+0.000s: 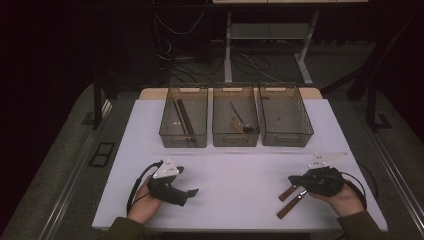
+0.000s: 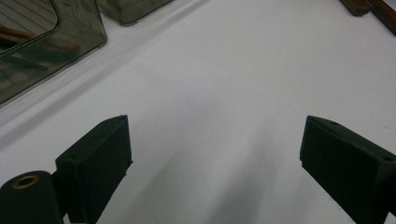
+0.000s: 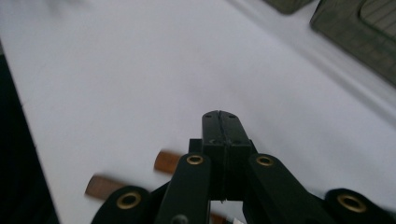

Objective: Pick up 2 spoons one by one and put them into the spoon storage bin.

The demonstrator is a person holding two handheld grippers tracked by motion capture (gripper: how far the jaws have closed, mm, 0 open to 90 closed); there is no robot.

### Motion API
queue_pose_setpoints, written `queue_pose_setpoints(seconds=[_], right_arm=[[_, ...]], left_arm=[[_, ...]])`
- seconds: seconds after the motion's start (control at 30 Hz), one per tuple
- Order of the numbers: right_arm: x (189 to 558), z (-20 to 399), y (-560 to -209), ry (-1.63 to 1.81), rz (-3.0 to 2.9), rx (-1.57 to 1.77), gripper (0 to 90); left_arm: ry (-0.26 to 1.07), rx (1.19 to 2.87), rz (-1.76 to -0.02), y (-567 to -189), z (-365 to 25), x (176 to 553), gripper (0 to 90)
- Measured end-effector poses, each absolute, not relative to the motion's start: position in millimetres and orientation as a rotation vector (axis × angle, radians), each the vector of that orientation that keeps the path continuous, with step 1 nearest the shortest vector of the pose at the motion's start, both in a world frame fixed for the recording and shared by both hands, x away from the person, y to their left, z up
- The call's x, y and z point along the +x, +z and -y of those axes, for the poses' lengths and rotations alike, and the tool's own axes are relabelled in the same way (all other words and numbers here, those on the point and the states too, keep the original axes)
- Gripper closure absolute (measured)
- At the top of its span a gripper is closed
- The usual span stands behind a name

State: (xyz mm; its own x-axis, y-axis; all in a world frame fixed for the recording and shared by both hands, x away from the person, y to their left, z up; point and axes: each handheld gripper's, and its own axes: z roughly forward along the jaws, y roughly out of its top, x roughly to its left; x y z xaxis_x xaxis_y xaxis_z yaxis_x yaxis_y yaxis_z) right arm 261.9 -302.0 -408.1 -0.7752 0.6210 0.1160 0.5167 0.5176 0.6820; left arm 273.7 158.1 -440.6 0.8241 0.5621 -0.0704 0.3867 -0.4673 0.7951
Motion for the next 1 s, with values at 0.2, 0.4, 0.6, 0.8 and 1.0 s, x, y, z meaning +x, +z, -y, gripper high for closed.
queue_pose_setpoints(seconds=[0.2, 0.4, 0.6, 0.8, 1.0], right_arm=[[243.0, 317.0, -418.3, 1.072, -2.649, 0.978, 90.0], [231.1, 317.6, -429.2, 1.028, -2.710, 0.932, 90.0], [231.4, 314.8, -432.8, 1.009, -2.733, 0.935, 90.0], [231.8, 312.7, -434.7, 0.997, -2.745, 0.927, 90.0], [233.0, 310.3, -436.6, 0.979, -2.749, 0.919, 90.0]], left_arm=[[0.259, 2.112, -0.706, -440.5, -158.5, 273.6, 8.5], [0.261, 2.124, -0.699, -440.3, -158.7, 273.7, 8.5], [0.259, 2.118, -0.701, -440.6, -158.9, 274.0, 8.5], [0.258, 2.114, -0.705, -440.5, -158.5, 273.4, 8.5], [0.258, 2.121, -0.698, -440.6, -158.6, 274.0, 8.5]])
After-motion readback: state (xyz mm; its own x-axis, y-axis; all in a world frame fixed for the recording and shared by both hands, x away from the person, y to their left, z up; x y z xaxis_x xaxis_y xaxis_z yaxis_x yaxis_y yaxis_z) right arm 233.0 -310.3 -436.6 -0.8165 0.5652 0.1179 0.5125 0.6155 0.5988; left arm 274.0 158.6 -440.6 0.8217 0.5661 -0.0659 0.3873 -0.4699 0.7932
